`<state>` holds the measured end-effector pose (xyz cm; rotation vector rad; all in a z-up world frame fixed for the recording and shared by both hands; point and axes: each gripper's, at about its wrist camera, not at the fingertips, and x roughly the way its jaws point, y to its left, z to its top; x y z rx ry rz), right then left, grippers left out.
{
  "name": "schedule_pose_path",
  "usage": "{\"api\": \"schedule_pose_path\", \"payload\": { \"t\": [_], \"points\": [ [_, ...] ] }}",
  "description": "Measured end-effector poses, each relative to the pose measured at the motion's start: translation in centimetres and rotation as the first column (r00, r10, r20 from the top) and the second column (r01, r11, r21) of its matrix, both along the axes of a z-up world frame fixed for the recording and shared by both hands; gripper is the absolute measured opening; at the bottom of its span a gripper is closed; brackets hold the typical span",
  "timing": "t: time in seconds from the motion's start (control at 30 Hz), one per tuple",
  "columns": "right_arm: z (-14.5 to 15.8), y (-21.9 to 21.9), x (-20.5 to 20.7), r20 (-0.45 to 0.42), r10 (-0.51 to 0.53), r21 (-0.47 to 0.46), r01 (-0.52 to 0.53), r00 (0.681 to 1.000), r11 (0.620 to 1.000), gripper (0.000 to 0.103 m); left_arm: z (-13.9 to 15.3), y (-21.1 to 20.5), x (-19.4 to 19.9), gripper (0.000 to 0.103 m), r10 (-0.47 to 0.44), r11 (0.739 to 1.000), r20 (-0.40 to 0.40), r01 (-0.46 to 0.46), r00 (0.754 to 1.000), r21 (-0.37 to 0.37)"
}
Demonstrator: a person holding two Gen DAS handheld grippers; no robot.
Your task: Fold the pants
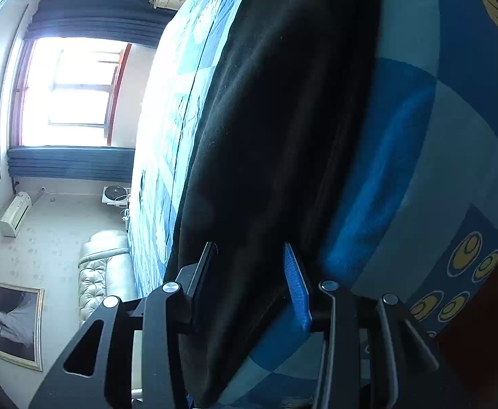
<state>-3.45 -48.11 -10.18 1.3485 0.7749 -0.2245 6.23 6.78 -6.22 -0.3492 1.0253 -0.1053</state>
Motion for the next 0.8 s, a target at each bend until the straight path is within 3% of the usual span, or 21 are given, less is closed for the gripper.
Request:
{"api": "schedule_pose_path", "payload": {
  "t": [0.3, 0.37, 0.47, 0.7, 0.8],
  "points": [
    [0.0, 1.4, 2.0, 0.001, -0.046, -0.047, 0.046, 0.999, 0.998, 0.037, 0.0, -0.3, -0.1, 0.101, -0.003, 1.000, 0.006, 0.003, 1.000, 0.019],
    [-0.3, 1.6, 2.3, 0.008, -0.040, -0.043, 0.040, 0.999, 0.998, 0.017, 0.0, -0.3, -0.1, 0.101, -0.004, 1.000, 0.006, 0.004, 1.000, 0.020],
    [-0.8, 0.8, 1.6, 0.023, -0.040, -0.012, 0.040, 0.999, 0.999, 0.009, 0.0, -0.2, -0.1, 0.101, -0.002, 1.000, 0.006, 0.002, 1.000, 0.012],
    [-1.0, 0.5, -0.8, 0.059, -0.031, -0.038, 0.033, 0.998, 0.999, 0.007, 0.0, 0.0, -0.1, 0.101, 0.000, 1.000, 0.007, 0.000, 1.000, 0.004],
    [-2.3, 0.4, -0.5, 0.080, -0.049, 0.010, 0.049, 0.996, 0.999, 0.007, 0.0, 0.0, -0.1, 0.101, -0.001, 1.000, 0.007, 0.001, 1.000, 0.009]
  ]
}}
